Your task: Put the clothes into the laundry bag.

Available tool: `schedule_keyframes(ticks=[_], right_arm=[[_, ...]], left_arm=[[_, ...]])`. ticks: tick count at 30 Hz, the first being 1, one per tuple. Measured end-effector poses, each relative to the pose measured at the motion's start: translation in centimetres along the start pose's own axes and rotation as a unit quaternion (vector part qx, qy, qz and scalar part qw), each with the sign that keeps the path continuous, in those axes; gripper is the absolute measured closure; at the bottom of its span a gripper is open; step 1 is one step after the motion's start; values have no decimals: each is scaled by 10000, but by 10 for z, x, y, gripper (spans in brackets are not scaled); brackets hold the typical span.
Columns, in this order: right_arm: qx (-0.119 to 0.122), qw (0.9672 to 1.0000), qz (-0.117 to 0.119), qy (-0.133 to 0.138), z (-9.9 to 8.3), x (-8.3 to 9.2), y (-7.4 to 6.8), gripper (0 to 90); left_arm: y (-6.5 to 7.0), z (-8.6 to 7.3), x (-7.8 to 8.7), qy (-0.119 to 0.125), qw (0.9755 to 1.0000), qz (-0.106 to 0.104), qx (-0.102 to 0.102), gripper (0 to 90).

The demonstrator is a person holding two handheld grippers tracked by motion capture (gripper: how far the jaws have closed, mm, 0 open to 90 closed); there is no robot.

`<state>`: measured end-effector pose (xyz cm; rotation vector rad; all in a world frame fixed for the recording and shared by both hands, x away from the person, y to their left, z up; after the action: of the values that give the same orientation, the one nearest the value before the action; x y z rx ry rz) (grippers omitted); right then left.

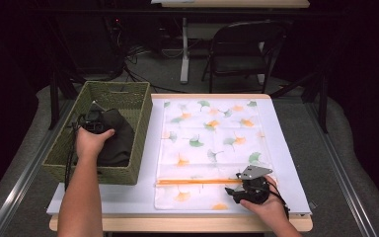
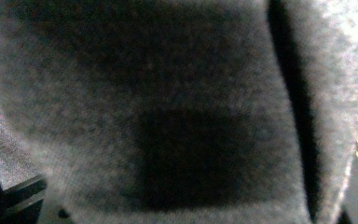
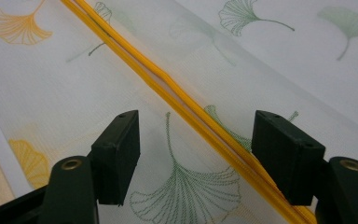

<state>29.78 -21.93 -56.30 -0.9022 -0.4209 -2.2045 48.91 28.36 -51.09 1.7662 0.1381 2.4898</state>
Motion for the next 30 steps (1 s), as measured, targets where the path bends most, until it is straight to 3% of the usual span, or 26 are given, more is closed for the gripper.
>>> schedule_keyframes(ticks=[5,16,30], right_arm=[[-10,10000,3,-6,0,0,1,323],[-40,10000,-20,6,-1,1,2,323],[-67,10000,-36,20,-2,2,3,323]], left_arm=[[4,-1,3,30,10000,67,-21,414],[6,0,17,8,9996,114,-268,442],[10,9,48,234,9989,131,-377,442]])
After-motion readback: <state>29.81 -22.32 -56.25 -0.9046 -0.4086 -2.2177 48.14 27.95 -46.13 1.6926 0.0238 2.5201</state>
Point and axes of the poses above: each handheld gripper's, and its own axes: x roughly backward along the jaws, z roughly out of its top, y roughly to its right, the point moved 1 cm from there along -x, roughly forward along the jaws, and after that the axes turned 3 degrees about -y, right-handed, at the moved point
